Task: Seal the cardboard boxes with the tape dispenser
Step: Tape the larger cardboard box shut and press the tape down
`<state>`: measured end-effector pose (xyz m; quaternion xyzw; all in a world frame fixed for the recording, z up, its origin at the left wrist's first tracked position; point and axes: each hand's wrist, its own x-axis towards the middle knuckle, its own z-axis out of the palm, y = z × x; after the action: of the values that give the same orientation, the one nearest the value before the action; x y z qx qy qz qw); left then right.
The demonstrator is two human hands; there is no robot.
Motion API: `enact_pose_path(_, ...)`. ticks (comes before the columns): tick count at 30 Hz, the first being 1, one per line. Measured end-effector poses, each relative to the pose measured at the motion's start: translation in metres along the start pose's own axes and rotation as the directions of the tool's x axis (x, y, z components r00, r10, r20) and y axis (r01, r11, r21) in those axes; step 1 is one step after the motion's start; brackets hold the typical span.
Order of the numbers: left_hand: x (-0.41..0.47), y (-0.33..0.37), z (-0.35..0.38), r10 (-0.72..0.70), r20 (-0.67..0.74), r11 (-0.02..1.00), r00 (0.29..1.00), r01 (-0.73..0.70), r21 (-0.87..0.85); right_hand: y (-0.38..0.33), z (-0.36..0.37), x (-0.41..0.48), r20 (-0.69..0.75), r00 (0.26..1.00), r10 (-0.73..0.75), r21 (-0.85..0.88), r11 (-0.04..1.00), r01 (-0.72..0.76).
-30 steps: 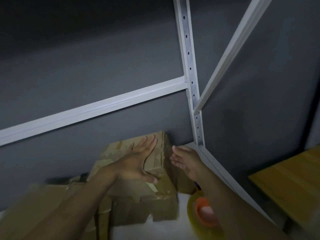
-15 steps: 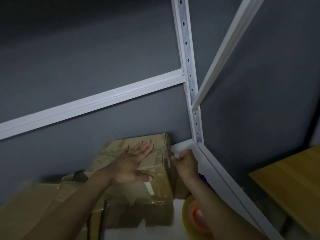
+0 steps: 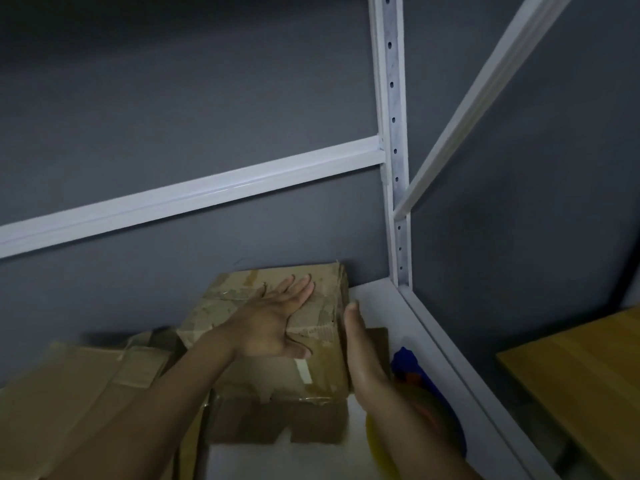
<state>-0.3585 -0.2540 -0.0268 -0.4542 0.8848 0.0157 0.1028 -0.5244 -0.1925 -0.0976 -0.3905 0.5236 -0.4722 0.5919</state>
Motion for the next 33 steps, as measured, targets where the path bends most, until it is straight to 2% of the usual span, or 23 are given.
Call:
enact_pose_path(2,0.0,-0.001,0.001,0.012,-0.013,1.0,1.0,-0.013,-0.023,-0.015,0.008,-0.005,0.044,0.971,-0.234,-0.12,0.964,0.237)
enact_pose_path(4,-0.005,-0.006,0.001,0.053,-0.005,0.997,0.999,-0.053,-0.058,-0.021,0.007,-0.01,0.067,0.946,-0.317,-0.238,0.916,0.323)
enact_pose_path(6,-0.015,-0.024,0.0,0.065,0.01,0.994,0.998,-0.064,-0.09,-0.02,0.0,-0.012,0.04,0.946,-0.322,-0.353,0.881,0.315)
enact_pose_path(9,-0.037,-0.071,0.003,-0.054,0.007,0.995,0.999,0.054,-0.079,-0.027,-0.003,-0.015,0.009,0.953,-0.302,-0.501,0.823,0.266)
enact_pose_path(12,-0.052,-0.102,0.009,-0.161,0.007,0.981,0.987,0.16,-0.107,-0.033,0.004,-0.019,0.018,0.955,-0.297,-0.535,0.804,0.26)
enact_pose_path(15,-0.055,-0.104,0.013,-0.142,-0.02,0.965,0.99,0.134,-0.224,-0.038,0.008,-0.021,0.058,0.938,-0.341,-0.591,0.746,0.308)
enact_pose_path(17,-0.057,-0.097,0.012,-0.159,-0.07,0.967,0.985,0.141,-0.211,-0.041,0.004,-0.015,0.008,0.9,-0.435,-0.688,0.651,0.321)
enact_pose_path(19,-0.062,-0.084,0.012,-0.17,-0.118,0.976,0.978,0.151,-0.157,-0.043,-0.003,-0.007,-0.093,0.834,-0.544,-0.809,0.53,0.255)
enact_pose_path(20,-0.066,-0.077,0.011,-0.153,-0.132,0.983,0.979,0.136,-0.126,-0.045,-0.007,-0.003,-0.151,0.797,-0.585,-0.837,0.504,0.212)
enact_pose_path(22,-0.074,-0.067,0.005,-0.085,-0.178,0.99,0.98,0.064,-0.122,-0.05,-0.015,0.005,-0.235,0.748,-0.621,-0.827,0.532,0.183)
enact_pose_path(23,-0.075,-0.067,0.0,-0.073,-0.212,0.981,0.975,0.032,-0.189,-0.053,-0.018,0.009,-0.245,0.735,-0.632,-0.817,0.542,0.194)
enact_pose_path(25,-0.075,-0.075,-0.006,-0.128,-0.322,0.939,0.938,0.011,-0.343,-0.058,-0.017,0.01,-0.245,0.735,-0.633,-0.819,0.54,0.192)
enact_pose_path(26,-0.072,-0.081,-0.006,-0.173,-0.366,0.931,0.914,0.03,-0.365,-0.059,-0.013,0.007,-0.242,0.737,-0.631,-0.834,0.523,0.174)
enact_pose_path(28,-0.063,-0.089,0.0,-0.24,-0.338,0.918,0.91,0.099,-0.383,-0.055,-0.004,-0.003,-0.257,0.728,-0.635,-0.866,0.485,0.117)
enact_pose_path(29,-0.06,-0.088,0.005,-0.246,-0.299,0.888,0.922,0.091,-0.45,-0.051,0.003,-0.012,-0.279,0.724,-0.631,-0.87,0.485,0.087)
enact_pose_path(30,-0.057,-0.085,0.01,-0.243,-0.272,0.846,0.931,0.067,-0.529,-0.045,0.01,-0.02,-0.291,0.733,-0.615,-0.863,0.5,0.076)
enact_pose_path(33,-0.058,-0.075,0.024,-0.316,-0.301,0.721,0.9,0.021,-0.693,-0.034,0.033,-0.041,-0.238,0.862,-0.449,-0.801,0.592,0.087)
